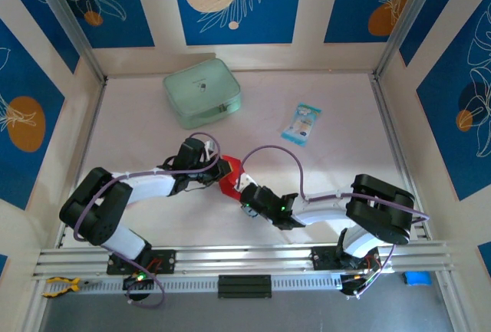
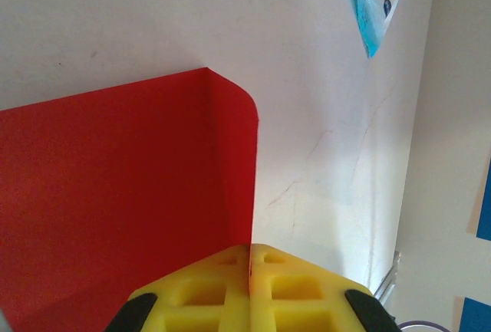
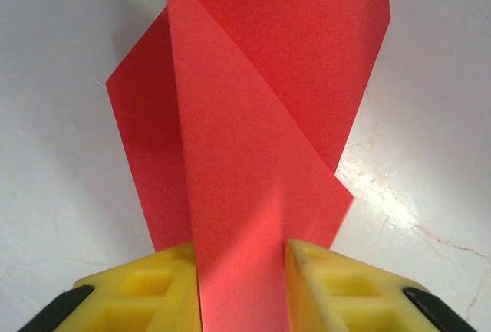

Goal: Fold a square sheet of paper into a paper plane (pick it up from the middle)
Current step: Fourth fold the wing at the center of the table.

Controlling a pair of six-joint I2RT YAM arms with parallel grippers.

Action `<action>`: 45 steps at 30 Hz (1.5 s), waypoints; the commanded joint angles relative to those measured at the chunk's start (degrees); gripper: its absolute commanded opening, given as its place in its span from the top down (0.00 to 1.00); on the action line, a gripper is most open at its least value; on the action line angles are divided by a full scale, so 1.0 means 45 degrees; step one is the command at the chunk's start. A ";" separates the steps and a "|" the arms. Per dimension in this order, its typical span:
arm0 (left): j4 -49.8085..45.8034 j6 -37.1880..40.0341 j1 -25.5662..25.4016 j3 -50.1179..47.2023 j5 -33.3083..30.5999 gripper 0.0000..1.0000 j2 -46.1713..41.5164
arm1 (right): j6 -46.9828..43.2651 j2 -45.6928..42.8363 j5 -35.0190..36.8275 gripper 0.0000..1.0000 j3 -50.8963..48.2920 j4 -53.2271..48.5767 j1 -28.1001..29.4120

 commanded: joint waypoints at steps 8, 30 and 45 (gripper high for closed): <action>-0.0266 0.0229 -0.0091 0.0336 0.0089 0.96 -0.0002 | 0.0041 -0.0158 0.0305 0.69 -0.0353 0.0674 0.0104; -0.0313 0.0244 -0.0071 0.0394 0.0046 0.98 0.0011 | 0.0212 -0.0168 0.0332 0.79 -0.0632 0.1001 0.0036; -0.0313 0.0228 -0.0079 0.0394 0.0064 0.99 0.0038 | 0.0403 -0.0412 -0.0101 0.80 -0.0841 0.1438 -0.0081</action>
